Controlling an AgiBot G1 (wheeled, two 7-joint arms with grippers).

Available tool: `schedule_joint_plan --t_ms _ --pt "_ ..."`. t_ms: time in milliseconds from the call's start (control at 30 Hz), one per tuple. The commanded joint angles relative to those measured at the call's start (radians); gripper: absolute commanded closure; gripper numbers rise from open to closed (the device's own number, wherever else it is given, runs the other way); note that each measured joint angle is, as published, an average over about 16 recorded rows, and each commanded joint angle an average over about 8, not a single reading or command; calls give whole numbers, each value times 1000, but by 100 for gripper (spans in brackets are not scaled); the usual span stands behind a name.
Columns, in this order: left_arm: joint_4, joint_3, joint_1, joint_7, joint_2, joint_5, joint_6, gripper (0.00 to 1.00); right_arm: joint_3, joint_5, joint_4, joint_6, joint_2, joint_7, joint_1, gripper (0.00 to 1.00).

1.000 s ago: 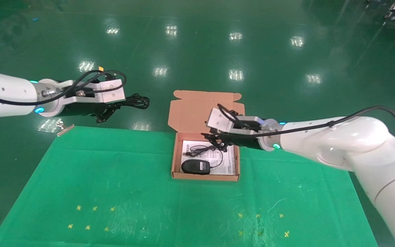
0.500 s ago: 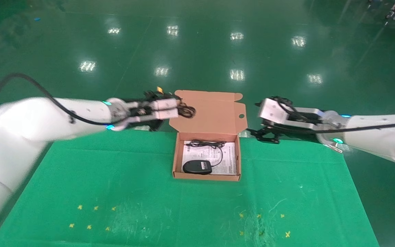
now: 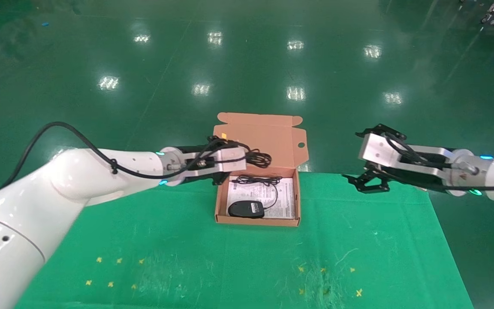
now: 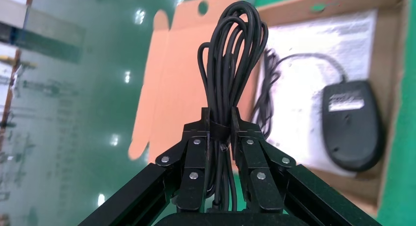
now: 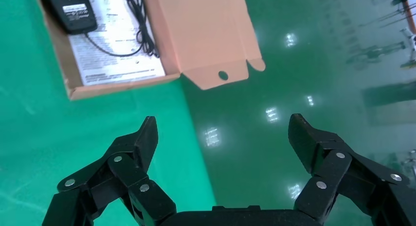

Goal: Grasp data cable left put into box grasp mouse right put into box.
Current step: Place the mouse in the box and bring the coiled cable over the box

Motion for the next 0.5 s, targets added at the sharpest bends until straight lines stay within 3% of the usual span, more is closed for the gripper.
schedule_joint_plan --t_ms 33,133,167,400,433,500 --pt "-5 27 5 17 1 -41 -2 100 -4 -9 39 6 26 29 -11 0" --pt "-12 69 3 20 1 -92 -8 100 -15 -29 74 5 51 68 -18 0" --pt "-14 80 2 20 1 -106 -10 93 -19 -35 82 5 56 78 -19 0" --pt "-13 127 -1 20 3 -169 -21 5 -36 -72 116 4 75 121 -18 0" --pt "-12 130 -2 20 3 -173 -23 0 -37 -74 118 4 76 123 -18 0" --pt "-13 131 -2 21 2 -173 -23 0 -38 -75 117 4 75 122 -17 0"
